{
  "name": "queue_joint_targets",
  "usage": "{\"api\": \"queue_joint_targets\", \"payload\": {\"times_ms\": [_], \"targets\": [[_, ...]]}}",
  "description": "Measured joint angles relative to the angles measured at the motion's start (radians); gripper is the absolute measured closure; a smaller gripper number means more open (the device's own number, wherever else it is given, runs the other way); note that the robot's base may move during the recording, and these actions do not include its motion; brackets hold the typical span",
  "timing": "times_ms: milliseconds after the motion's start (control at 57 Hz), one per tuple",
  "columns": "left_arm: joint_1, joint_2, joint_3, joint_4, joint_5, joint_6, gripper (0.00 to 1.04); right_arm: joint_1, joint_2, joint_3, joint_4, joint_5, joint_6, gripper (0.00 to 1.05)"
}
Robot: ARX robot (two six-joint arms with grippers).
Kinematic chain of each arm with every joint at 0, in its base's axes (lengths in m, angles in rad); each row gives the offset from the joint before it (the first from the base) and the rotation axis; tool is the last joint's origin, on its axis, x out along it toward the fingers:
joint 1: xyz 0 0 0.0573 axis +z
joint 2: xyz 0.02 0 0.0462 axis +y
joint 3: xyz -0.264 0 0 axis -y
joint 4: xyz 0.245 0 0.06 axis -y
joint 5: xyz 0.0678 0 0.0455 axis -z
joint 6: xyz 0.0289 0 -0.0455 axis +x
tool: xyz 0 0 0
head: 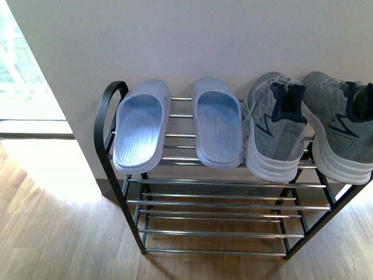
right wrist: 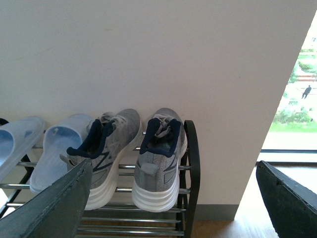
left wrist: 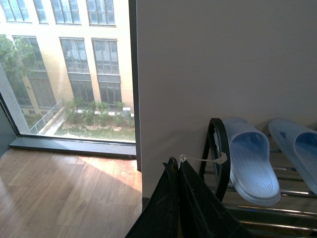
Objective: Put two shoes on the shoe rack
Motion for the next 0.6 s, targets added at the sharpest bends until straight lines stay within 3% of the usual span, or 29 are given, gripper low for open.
{"api": "queue_joint_targets", "payload": {"times_ms": [105,246,596], "targets": [[0.000,0.000,0.000,0.000,0.000,-0.001,1.01,0.000,0.000,0.000,0.000,0.000,0.000,0.09],[0.000,-0.001,0.000,0.000,0.000,0.000,0.80,0.000,0.000,0.000,0.000,0.000,0.000,0.09],[0.001,-0.001,0.000,0.000,-0.003,0.000,0.14,0.000,0.000,0.000,0.000,-0.004,0.000,0.09]]}}
